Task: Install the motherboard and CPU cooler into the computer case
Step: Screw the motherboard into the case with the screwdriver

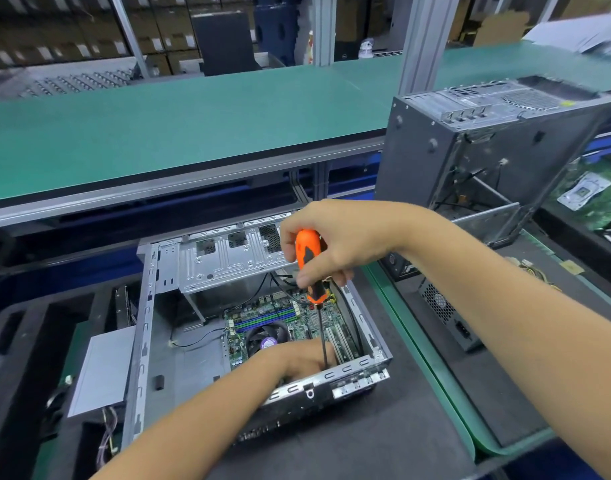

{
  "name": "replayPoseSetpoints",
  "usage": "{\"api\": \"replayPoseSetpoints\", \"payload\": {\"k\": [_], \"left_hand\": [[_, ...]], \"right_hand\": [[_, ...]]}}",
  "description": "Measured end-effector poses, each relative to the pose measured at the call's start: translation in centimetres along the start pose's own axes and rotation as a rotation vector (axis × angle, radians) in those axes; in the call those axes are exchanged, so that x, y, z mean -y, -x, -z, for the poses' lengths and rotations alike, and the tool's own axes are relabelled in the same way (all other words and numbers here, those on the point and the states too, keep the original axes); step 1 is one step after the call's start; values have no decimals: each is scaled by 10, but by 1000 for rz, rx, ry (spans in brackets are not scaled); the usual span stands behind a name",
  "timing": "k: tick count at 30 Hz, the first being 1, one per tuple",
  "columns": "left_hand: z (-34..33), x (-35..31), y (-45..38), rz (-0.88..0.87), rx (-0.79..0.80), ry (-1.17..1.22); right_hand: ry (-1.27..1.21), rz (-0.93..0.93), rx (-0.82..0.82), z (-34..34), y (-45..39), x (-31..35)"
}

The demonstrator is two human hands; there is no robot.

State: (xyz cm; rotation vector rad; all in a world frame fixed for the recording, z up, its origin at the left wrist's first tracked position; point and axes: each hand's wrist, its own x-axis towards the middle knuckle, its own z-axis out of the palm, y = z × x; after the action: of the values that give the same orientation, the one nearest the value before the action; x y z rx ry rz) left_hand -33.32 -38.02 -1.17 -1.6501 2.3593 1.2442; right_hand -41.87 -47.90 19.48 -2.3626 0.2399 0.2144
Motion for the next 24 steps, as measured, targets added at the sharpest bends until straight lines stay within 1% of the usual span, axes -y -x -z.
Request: {"api": "replayPoseSetpoints", "payload": {"k": [2, 3, 5, 8, 13, 19, 24], "left_hand": [[-1, 0, 0, 22, -4, 9], [-1, 0, 0, 37, -7, 7], [-2, 2, -1, 77, -16, 7], [-4, 5, -5, 102, -7, -21], [-6, 6, -9, 86, 18, -48], [-8, 8, -10, 64, 11, -20], [-11, 10, -13, 79, 2, -1]], "right_hand": [[1, -2, -116, -10, -4, -4], [-34, -3, -143, -14, -5, -5], [-92, -5, -151, -19, -7, -11], [-82, -7, -180, -19, -7, -15], [-116, 24, -259, -13, -5, -12], [-146, 21, -289, -8, 0, -13], [-134, 15, -299, -5, 4, -13]]}}
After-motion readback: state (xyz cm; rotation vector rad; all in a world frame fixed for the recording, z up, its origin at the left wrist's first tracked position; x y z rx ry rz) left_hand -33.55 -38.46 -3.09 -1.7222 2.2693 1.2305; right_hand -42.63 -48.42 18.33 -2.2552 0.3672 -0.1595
